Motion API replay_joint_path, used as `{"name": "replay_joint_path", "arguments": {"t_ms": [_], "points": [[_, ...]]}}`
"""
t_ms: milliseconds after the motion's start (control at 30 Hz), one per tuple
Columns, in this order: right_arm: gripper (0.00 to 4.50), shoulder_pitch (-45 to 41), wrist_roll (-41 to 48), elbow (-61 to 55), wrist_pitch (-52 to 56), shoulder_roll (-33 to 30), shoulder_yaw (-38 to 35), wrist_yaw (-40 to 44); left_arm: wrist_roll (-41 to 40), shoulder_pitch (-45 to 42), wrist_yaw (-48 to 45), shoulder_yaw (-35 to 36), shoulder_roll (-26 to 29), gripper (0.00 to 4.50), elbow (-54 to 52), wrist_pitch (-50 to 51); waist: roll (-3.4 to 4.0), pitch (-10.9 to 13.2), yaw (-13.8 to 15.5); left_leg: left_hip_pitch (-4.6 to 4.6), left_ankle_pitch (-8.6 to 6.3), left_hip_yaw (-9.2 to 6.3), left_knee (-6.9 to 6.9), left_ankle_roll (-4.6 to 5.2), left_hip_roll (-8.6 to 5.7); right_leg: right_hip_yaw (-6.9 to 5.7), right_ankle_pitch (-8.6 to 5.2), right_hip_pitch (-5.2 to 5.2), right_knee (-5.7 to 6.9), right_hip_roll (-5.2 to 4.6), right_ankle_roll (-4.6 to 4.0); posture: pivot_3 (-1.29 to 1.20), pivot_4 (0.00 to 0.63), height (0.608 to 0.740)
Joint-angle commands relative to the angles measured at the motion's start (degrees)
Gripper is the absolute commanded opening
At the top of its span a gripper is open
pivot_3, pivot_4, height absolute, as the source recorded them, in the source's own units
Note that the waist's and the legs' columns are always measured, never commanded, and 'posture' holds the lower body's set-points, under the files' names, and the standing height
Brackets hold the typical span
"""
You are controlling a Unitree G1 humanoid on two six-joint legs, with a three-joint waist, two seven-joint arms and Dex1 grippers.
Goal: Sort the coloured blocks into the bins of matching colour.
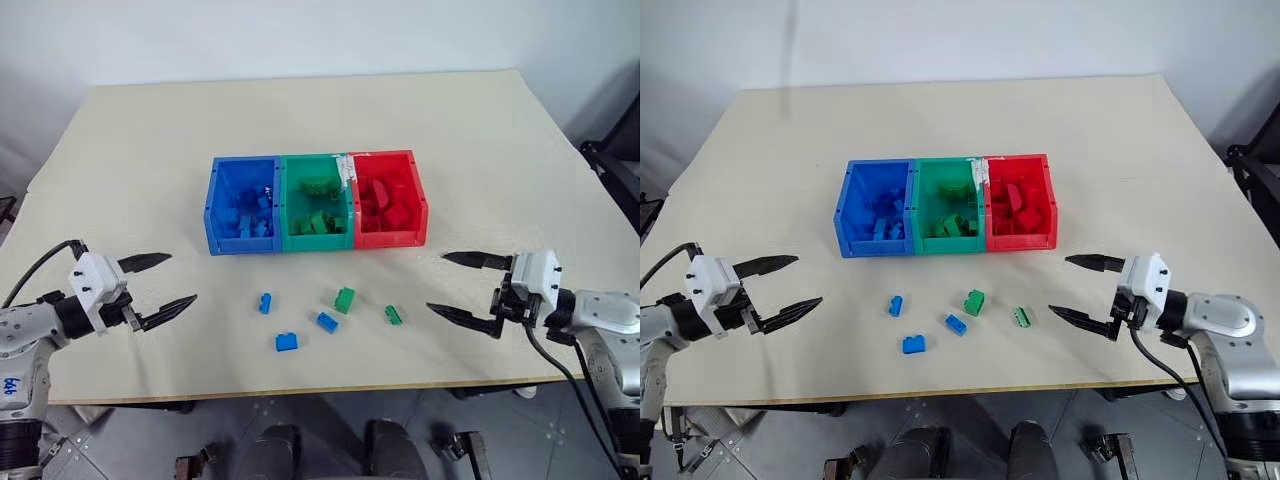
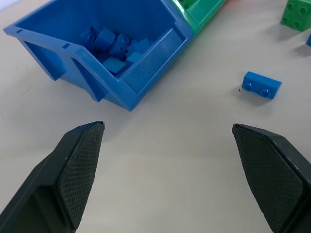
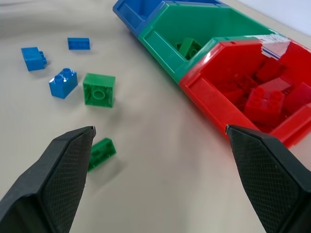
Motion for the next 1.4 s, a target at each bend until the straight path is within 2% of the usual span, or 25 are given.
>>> {"name": "replay_joint_path", "arguments": {"t_ms": [33, 200, 367, 500, 667, 733, 867, 1000, 1133, 1267, 1400], "points": [[4.5, 0.9, 1.2, -3.5, 0.9, 0.7, -0.7, -1.0, 0.4, 0.0, 1.8, -0.1, -0.9, 4.48, -1.2, -0.2, 0.0, 0.0, 0.1, 0.0, -0.01, 0.0, 0.01, 0.01, 0.0, 0.0, 0.0, 0.0, 0.0, 0.0, 0.0, 0.0, 0.15, 0.74], [4.5, 6.0, 3.0, -5.9, 2.9, -0.7, -6.3, -2.8, -2.2, -2.5, 0.9, -4.0, -3.2, 4.48, -5.4, 3.7, 0.0, 0.0, 1.2, -0.01, -0.03, 0.01, 0.05, 0.03, -0.02, 0.01, 0.0, 0.01, 0.0, 0.0, 0.0, 0.0, 0.15, 0.74], [4.5, 15.0, 3.8, -8.4, 3.8, -2.1, -14.7, -2.9, -1.9, -5.5, -1.9, -12.0, -6.5, 4.48, -11.8, 3.9, -0.01, 0.0, 2.3, -0.06, -0.04, 0.0, 0.14, 0.05, -0.06, 0.0, 0.03, 0.06, -0.04, -0.01, 0.05, 0.0, 0.15, 0.74], [4.5, 21.3, 3.7, -11.5, 5.1, -2.0, -17.0, -3.0, -2.4, -7.8, -3.6, -17.4, -9.2, 4.48, -14.9, 5.0, -0.01, 0.0, 2.3, -0.05, -0.04, 0.04, 0.09, 0.05, -0.08, -0.01, 0.03, 0.08, -0.1, 0.02, 0.05, 0.0, 0.15, 0.74], [4.5, 23.0, 2.3, -15.8, 7.5, -1.4, -13.4, -5.1, -1.9, -9.9, -5.6, -21.5, -10.6, 4.48, -15.2, 5.5, 0.0, 0.0, 1.3, 0.02, -0.04, 0.19, 0.11, 0.04, -0.11, 0.03, 0.03, 0.08, -0.07, 0.12, 0.05, 0.0, 0.15, 0.74], [4.5, 21.4, 4.4, -19.2, 13.5, -0.4, -10.3, -9.4, -2.2, -9.9, -6.4, -21.7, -10.0, 4.48, -15.4, 6.3, -0.01, 0.0, 1.1, 0.04, -0.04, 0.19, 0.11, 0.04, -0.1, 0.03, 0.03, 0.08, -0.06, 0.12, 0.05, 0.0, 0.15, 0.74], [4.5, 17.1, 3.8, -22.7, 20.6, 1.1, -2.2, -13.5, -3.1, -7.3, -6.7, -17.9, -7.6, 4.48, -15.4, 6.7, -0.01, 0.0, 0.7, 0.03, -0.04, 0.12, 0.11, 0.04, -0.02, 0.04, 0.03, 0.08, -0.05, 0.11, 0.04, 0.0, 0.15, 0.74], [4.5, 13.0, -3.1, -22.8, 24.2, 1.1, 6.6, -17.8, -3.6, -3.8, -6.5, -15.0, -5.4, 4.48, -16.6, 6.5, -0.01, 0.0, 0.8, 0.0, -0.05, 0.06, 0.09, 0.05, 0.0, 0.03, 0.03, 0.05, -0.08, 0.05, 0.04, 0.0, 0.15, 0.74], [4.5, 9.0, -8.5, -19.5, 25.0, 4.8, 11.3, -23.6, -4.3, -1.0, -5.4, -12.5, -4.2, 4.48, -19.1, 7.5, -0.04, 0.0, 1.2, -0.04, -0.05, 0.0, 0.11, 0.06, -0.03, 0.01, 0.03, 0.05, -0.1, 0.03, 0.04, 0.0, 0.15, 0.74], [3.58, 7.5, -10.1, -17.9, 24.3, 6.5, 13.1, -24.4, -4.6, 0.3, -4.6, -10.9, -3.6, 4.5, -20.3, 8.4, -0.04, 0.0, 1.4, -0.04, -0.05, -0.01, 0.1, 0.06, -0.04, 0.02, 0.03, 0.05, -0.1, 0.02, 0.04, 0.0, 0.15, 0.74], [2.16, 7.5, -10.7, -18.1, 24.8, 6.7, 13.7, -24.4, -4.5, -0.2, -4.4, -10.4, -3.6, 4.5, -20.2, 8.7, -0.04, 0.0, 1.4, -0.04, -0.05, 0.0, 0.09, 0.06, -0.03, 0.0, 0.03, 0.04, -0.1, 0.04, 0.04, 0.0, 0.15, 0.74]]}}
